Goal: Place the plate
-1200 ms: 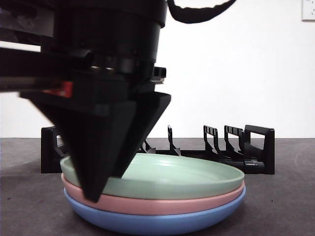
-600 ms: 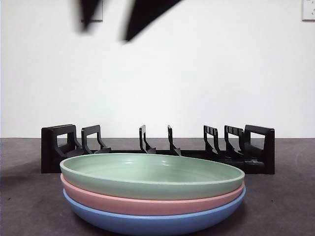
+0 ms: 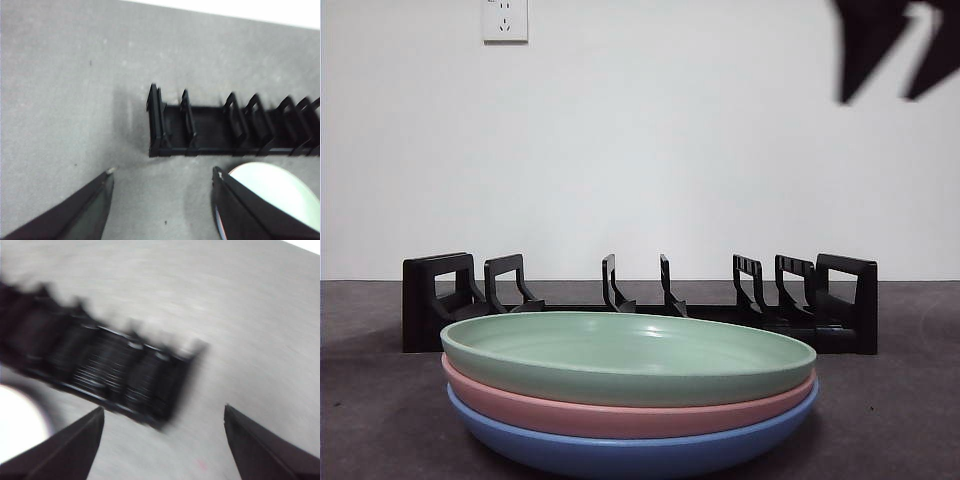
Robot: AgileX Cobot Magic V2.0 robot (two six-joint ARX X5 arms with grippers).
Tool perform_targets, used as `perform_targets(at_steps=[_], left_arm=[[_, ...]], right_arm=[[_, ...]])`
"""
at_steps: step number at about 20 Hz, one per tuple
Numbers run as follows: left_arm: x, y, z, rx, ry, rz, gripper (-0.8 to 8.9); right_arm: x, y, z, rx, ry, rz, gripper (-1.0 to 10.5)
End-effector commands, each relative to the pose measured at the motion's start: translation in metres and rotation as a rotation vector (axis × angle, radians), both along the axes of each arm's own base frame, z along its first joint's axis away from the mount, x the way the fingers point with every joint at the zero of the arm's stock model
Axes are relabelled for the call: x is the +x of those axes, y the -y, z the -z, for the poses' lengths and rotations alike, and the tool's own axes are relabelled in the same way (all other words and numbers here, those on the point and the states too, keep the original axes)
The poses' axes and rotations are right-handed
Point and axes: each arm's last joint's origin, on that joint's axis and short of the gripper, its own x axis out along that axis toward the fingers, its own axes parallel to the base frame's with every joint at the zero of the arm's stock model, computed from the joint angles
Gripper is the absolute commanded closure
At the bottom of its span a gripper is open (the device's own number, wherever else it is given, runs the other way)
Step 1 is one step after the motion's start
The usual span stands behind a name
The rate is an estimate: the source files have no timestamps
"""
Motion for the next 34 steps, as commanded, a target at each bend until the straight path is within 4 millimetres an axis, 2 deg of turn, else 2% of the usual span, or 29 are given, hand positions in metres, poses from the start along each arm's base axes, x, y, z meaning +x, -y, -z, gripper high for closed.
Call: perform_targets(at_steps=[1, 4, 7, 8, 9, 10, 11, 21, 22, 24, 28, 33, 34], left_arm=[[0.011, 0.004, -0.004, 0.035, 0.014, 0.000, 5.01], [0.027, 0.011, -0.002, 0.041, 0.002, -0.002, 5.01], [0.034, 0.014, 0.002, 0.058, -0.036, -0.001, 5.01], [0.035, 0.014, 0.003, 0.061, -0.043, -0.001, 5.13], [0.034, 0.014, 0.003, 0.062, -0.048, 0.001, 6.96], [0.034, 0.014, 0.004, 0.063, -0.056, 0.003, 7.83], [0.034, 0.015, 0.003, 0.060, -0.046, 0.003, 8.07], [0.035, 0.015, 0.003, 0.076, -0.041, 0.015, 8.06], [0.036, 0.015, 0.003, 0.092, -0.001, 0.028, 8.06], [0.036, 0.012, 0.023, 0.086, 0.154, 0.028, 8.06], [0.028, -0.009, 0.091, 0.171, 0.455, -0.052, 8.06], [0.009, -0.026, 0.176, 0.178, 0.485, -0.104, 8.06], [0.007, -0.027, 0.185, 0.174, 0.483, -0.096, 8.06]], right_arm=[[-0.022, 0.014, 0.001, 0.006, 0.032, 0.008, 5.7], [-0.047, 0.024, -0.007, 0.032, 0.092, 0.010, 5.7], [-0.057, 0.028, -0.013, 0.052, 0.134, 0.012, 5.7], [-0.058, 0.029, -0.014, 0.057, 0.140, 0.013, 6.1], [-0.059, 0.029, -0.014, 0.059, 0.142, 0.013, 8.7], [-0.059, 0.029, -0.014, 0.060, 0.143, 0.012, 9.1], [-0.058, 0.028, -0.015, 0.067, 0.147, 0.013, 9.3], [-0.060, 0.029, -0.016, 0.076, 0.149, -0.002, 9.3], [-0.060, 0.029, -0.016, 0.076, 0.148, -0.002, 9.3], [-0.060, 0.029, -0.016, 0.076, 0.149, -0.002, 9.3], [-0.060, 0.029, -0.016, 0.076, 0.149, -0.002, 9.3], [-0.060, 0.029, -0.016, 0.076, 0.149, -0.002, 9.3], [-0.060, 0.029, -0.016, 0.076, 0.149, -0.002, 9.3]])
